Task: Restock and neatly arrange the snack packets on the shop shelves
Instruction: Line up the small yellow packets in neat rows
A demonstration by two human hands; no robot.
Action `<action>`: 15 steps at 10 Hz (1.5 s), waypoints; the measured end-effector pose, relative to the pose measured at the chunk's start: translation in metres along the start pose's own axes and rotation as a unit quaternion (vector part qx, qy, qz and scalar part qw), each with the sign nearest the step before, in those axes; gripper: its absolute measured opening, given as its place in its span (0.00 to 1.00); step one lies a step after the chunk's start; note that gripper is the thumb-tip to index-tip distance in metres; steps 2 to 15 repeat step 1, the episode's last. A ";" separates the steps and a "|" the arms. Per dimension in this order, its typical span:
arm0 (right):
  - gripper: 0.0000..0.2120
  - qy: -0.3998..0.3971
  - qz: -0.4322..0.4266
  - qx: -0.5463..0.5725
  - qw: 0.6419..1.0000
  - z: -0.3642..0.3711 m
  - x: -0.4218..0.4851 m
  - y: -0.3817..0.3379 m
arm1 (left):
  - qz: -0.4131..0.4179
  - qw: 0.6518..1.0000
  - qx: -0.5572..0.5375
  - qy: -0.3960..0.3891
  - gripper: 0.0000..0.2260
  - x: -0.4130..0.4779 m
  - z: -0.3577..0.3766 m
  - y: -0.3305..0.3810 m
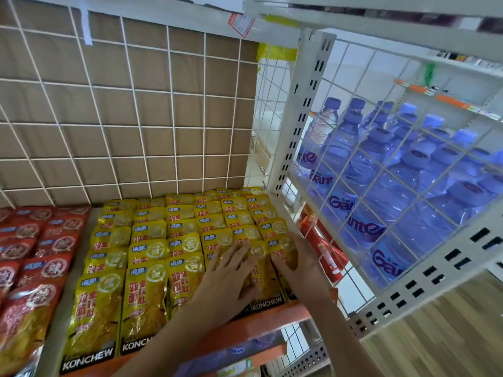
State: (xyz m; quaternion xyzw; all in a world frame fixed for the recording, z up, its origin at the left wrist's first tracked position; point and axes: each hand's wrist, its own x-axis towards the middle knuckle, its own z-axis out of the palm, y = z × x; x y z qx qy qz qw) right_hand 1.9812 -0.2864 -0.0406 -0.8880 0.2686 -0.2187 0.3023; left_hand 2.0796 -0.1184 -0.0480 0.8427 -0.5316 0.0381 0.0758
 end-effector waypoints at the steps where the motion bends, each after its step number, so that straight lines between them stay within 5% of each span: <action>1: 0.23 0.040 -0.024 0.022 0.999 0.000 -0.001 0.002 | -0.017 0.998 -0.026 0.050 0.24 -0.007 -0.009 0.000; 15: 0.23 0.040 -0.024 0.022 0.999 0.000 -0.001 0.002 | -0.017 0.998 -0.026 0.050 0.24 -0.007 -0.009 0.000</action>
